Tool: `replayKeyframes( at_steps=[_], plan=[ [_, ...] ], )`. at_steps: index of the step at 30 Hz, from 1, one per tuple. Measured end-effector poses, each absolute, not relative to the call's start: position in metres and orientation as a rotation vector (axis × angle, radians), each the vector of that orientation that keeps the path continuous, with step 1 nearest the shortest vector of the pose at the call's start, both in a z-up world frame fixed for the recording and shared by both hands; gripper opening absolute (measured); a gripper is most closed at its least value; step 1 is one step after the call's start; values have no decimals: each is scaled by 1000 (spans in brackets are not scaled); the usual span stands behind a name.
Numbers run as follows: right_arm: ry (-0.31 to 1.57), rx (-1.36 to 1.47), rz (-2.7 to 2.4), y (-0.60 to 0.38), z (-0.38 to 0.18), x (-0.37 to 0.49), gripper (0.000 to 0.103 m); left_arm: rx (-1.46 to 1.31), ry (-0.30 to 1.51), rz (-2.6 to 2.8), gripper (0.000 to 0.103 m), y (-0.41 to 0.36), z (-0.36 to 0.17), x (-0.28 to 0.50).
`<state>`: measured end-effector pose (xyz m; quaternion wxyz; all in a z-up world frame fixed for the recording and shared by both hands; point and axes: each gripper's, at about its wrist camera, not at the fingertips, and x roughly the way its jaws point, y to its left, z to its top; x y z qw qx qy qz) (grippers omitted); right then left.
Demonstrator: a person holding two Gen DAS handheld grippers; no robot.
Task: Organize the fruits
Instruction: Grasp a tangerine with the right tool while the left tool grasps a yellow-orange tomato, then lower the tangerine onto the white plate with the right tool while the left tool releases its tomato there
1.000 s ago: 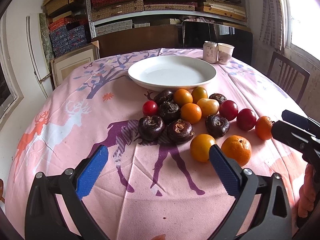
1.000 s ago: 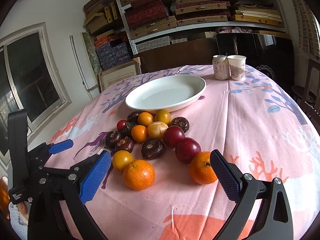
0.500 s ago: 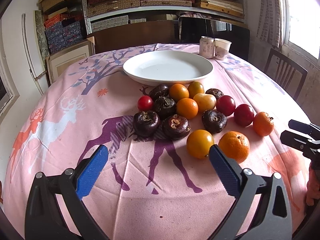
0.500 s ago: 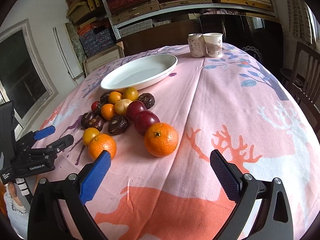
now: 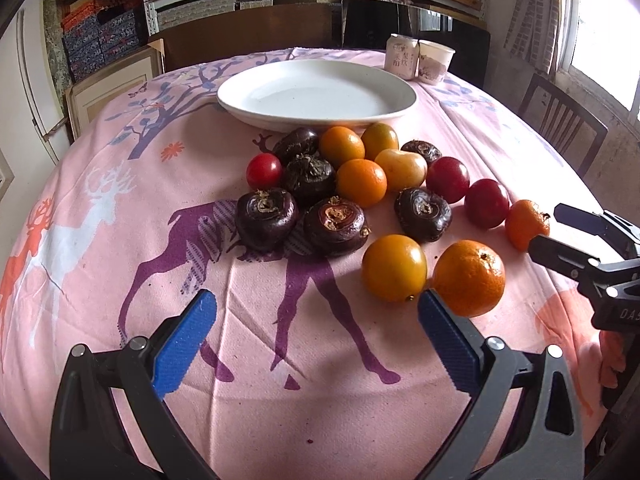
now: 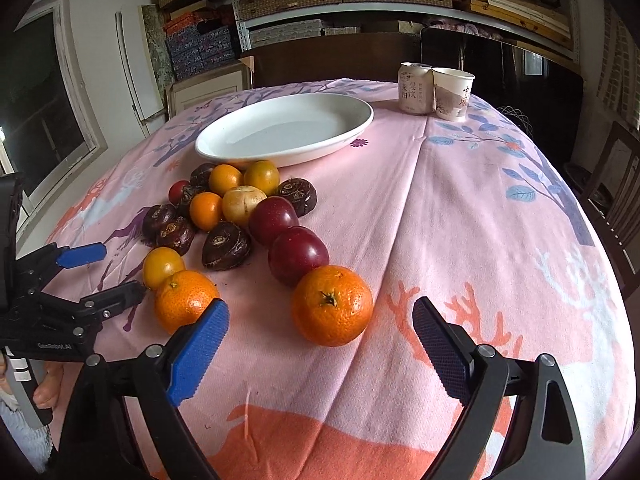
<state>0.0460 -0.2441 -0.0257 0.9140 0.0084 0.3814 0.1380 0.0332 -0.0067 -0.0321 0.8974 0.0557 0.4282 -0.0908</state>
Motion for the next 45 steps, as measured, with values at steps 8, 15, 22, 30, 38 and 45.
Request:
replayKeyframes(
  at_steps=[8,15,22,30,38,45],
  plan=[
    [802,45,282,-247,-29,49,80,225,868,-191,87,-33,-29,40],
    [841,65,308,-248,-34,55,58,159,892,-303,59,-35,-30,44],
    [885,71,299,-248,-40,62,47,144,904,-369,38,-42,-31,45],
    [901,70,300,-247,-42,70,44,46,933,-413,38,-33,-34,54],
    [840,88,323,-252,-32,59,43,39,881,-401,37,-23,-16,43],
    [759,73,345,-240,18,88,43,11,801,-340,37,-9,36,94]
  ],
)
